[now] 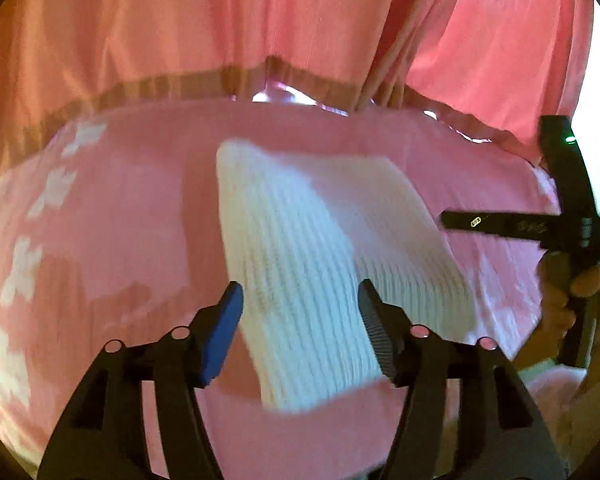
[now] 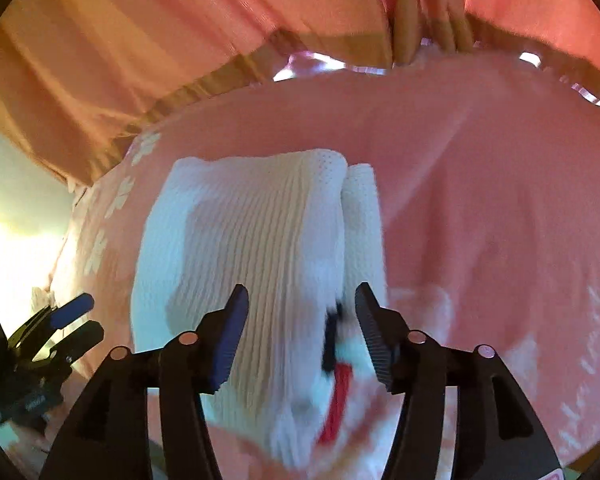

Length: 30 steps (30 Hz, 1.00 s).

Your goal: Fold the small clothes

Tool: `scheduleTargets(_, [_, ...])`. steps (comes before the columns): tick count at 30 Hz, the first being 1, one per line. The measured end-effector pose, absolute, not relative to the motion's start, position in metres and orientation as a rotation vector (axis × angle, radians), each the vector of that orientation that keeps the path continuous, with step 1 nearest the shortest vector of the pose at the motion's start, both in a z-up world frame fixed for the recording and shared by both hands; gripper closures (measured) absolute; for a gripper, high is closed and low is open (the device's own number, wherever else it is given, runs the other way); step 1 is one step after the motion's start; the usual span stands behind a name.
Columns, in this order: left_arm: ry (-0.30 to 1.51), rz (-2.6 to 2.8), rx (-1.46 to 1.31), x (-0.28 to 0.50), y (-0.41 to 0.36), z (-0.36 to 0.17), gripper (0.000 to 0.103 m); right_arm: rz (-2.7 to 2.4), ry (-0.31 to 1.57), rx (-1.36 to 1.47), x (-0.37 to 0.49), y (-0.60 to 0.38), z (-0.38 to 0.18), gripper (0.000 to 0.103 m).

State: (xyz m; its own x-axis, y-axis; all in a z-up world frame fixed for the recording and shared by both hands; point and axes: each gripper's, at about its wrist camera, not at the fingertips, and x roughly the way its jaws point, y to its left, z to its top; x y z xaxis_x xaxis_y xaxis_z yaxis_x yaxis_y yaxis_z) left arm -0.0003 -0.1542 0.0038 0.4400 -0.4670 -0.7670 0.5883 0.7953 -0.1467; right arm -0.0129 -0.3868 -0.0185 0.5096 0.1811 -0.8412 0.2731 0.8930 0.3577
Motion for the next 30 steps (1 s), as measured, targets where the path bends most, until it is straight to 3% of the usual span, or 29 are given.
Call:
scheduleTargets(2, [0.899, -0.627, 0.191, 0.017, -0.173, -0.005, 0.045, -0.087, 1.076, 0.489, 0.002, -0.387, -0.036, 0.049])
scheduleTargets(4, [0.919, -0.609, 0.205, 0.033, -0.185, -0.019, 0.045, -0.065, 1.116, 0.532, 0.014, -0.387, -0.055, 0.080])
scheduleTargets(6, [0.932, -0.596, 0.206, 0.043, -0.188, -0.029, 0.045, -0.050, 1.119, 0.546, 0.016, -0.386, -0.058, 0.087])
scheduleTargets(12, [0.953, -0.614, 0.194, 0.049, -0.190, -0.040, 0.044, -0.070, 0.971, 0.487, -0.006, -0.394, -0.013, 0.089])
scheduleTargets(16, [0.956, -0.635, 0.211, 0.046, -0.197, -0.041, 0.044, -0.132, 1.145, 0.366, 0.013, -0.394, -0.056, 0.082])
scheduleTargets(25, [0.947, -0.608, 0.228, 0.045, -0.203, -0.041, 0.044, -0.127, 0.933, 0.359, -0.016, -0.395, 0.002, 0.080])
scheduleTargets(30, [0.942, -0.602, 0.243, 0.045, -0.204, -0.042, 0.043, -0.083, 1.041, 0.317, -0.001, -0.375, -0.024, 0.082])
